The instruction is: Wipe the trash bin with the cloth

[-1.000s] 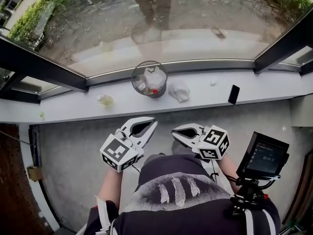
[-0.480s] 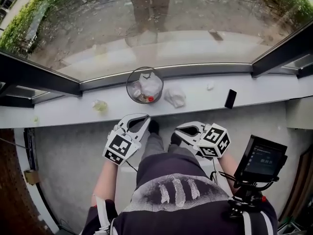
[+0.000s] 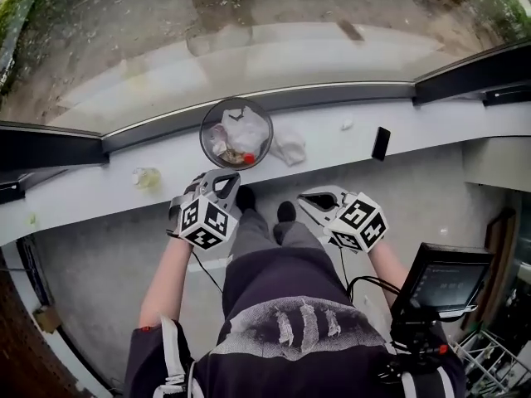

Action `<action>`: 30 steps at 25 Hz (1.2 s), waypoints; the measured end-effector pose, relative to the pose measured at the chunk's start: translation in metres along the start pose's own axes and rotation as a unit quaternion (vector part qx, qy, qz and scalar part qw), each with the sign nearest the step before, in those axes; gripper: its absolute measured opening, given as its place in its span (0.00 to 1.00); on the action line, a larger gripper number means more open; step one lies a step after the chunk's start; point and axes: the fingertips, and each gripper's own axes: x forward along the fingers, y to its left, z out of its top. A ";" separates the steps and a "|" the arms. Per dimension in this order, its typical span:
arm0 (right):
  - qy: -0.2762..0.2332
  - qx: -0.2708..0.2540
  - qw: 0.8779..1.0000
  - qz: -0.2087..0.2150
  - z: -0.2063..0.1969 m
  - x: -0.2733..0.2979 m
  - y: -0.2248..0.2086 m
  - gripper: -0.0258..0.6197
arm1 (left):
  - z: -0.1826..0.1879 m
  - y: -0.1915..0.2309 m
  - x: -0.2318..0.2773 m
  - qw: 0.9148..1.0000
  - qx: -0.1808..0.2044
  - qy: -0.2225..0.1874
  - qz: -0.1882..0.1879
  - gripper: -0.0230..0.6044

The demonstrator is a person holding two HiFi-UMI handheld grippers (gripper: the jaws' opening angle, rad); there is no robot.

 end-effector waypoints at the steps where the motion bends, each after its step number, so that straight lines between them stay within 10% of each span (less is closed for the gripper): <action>1: 0.009 -0.004 1.000 -0.012 -0.002 0.006 -0.007 0.04 | -0.010 0.001 0.008 1.000 0.015 0.014 -0.005 0.02; 4: 0.030 0.004 0.999 -0.033 -0.011 0.019 -0.025 0.04 | -0.038 -0.006 0.029 0.996 0.054 0.064 -0.033 0.02; 7: 0.054 0.028 0.998 -0.018 -0.028 0.030 -0.039 0.08 | -0.063 -0.018 0.045 0.988 0.073 0.116 -0.068 0.35; 14: 0.099 0.022 0.994 -0.037 -0.066 0.077 -0.100 0.37 | -0.099 -0.016 0.080 0.976 0.123 0.172 -0.056 0.35; 20: 0.191 -0.040 0.977 -0.083 -0.131 0.135 -0.169 0.38 | -0.110 -0.014 0.100 0.965 0.154 0.208 -0.037 0.35; 30: 0.231 -0.086 0.962 -0.114 -0.187 0.211 -0.245 0.38 | -0.107 -0.020 0.115 0.976 0.111 0.189 -0.012 0.29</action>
